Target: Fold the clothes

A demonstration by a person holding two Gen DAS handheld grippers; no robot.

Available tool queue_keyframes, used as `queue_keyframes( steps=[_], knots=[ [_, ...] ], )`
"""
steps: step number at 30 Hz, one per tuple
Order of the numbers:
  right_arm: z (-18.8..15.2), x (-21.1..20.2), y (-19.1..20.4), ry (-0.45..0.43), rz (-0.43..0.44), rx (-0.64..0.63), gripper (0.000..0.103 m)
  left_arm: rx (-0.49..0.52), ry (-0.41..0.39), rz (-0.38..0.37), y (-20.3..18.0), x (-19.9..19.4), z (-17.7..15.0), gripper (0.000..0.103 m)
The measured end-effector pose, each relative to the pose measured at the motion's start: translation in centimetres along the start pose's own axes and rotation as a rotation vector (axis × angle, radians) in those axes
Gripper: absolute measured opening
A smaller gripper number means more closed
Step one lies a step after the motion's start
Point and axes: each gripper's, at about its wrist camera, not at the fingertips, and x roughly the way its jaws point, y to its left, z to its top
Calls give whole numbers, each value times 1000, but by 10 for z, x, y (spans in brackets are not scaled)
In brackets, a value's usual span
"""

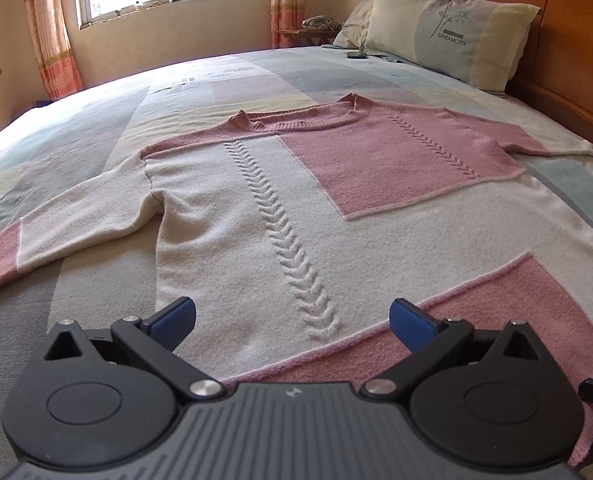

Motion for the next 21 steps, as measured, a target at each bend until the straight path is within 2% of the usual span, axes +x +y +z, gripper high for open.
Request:
queue_keyframes(
  steps=[2, 4, 11, 16, 21],
  knots=[
    [1, -6, -1, -11, -5, -4, 103, -17, -6, -35, 0, -1, 0, 102],
    [5, -2, 1, 4, 31, 19, 103, -25, -18, -52, -1, -3, 0, 102],
    [16, 10, 8, 56, 154, 97, 103, -36, -25, -33, 4, -5, -3, 102],
    [7, -12, 4, 62, 146, 44, 103, -73, -18, -50, 11, -5, -4, 102],
    [18, -17, -36, -6, 82, 196, 103, -78, -5, -60, 9, -2, -7, 102]
  ],
)
